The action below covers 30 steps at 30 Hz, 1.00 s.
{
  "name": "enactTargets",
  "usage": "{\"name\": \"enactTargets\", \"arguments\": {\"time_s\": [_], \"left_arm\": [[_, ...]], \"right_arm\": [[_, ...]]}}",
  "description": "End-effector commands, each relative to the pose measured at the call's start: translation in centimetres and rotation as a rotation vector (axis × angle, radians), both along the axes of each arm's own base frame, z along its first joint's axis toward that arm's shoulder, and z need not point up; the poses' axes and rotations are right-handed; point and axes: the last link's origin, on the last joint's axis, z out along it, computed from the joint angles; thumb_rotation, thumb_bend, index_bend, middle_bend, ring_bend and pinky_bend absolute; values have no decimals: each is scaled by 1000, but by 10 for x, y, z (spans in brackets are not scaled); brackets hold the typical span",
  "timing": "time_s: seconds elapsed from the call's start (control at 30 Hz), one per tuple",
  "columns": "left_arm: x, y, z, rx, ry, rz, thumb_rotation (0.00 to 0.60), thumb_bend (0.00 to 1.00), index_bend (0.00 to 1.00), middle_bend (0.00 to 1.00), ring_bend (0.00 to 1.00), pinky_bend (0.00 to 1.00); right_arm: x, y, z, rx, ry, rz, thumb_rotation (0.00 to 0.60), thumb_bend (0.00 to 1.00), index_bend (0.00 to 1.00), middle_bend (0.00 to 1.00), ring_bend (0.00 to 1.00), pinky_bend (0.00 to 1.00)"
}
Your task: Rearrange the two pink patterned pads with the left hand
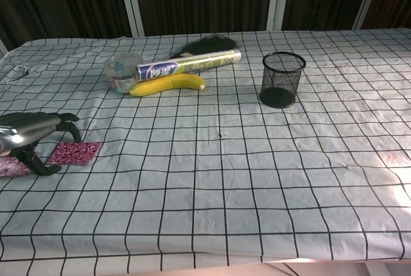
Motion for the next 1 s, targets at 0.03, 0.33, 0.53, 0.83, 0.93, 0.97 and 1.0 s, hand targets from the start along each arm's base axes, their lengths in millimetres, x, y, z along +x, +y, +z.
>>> {"name": "enactTargets", "arguments": {"time_s": [0.03,0.33,0.53,0.83,0.93,0.97,1.0], "left_arm": [[0,0,0,0,1,-3,600,331,391,0,0,0],[1,-1,1,-6,7,0,600,330,401,0,0,0],[2,-2,1,-8,5,-2,600,330,415,0,0,0],[5,-1,3,13,-5,-20,600,329,632,35,0,0],[4,-2,3,18,-6,-23,600,330,638,49,0,0],[3,-2,4,16,-6,-21,600,330,632,48,0,0],[3,-2,4,16,-8,-20,600,330,628,49,0,0]], "right_arm": [[0,0,0,0,0,0,600,199,0,0,0,0],[0,0,0,-1,0,1,600,198,0,0,0,0],[0,0,0,1,1,0,600,198,0,0,0,0],[0,0,0,0,1,2,600,198,0,0,0,0],[0,0,0,-2,-1,2,600,198,0,0,0,0],[0,0,0,-4,-2,2,600,198,0,0,0,0],[0,0,1,-4,-1,2,600,198,0,0,0,0]]}}
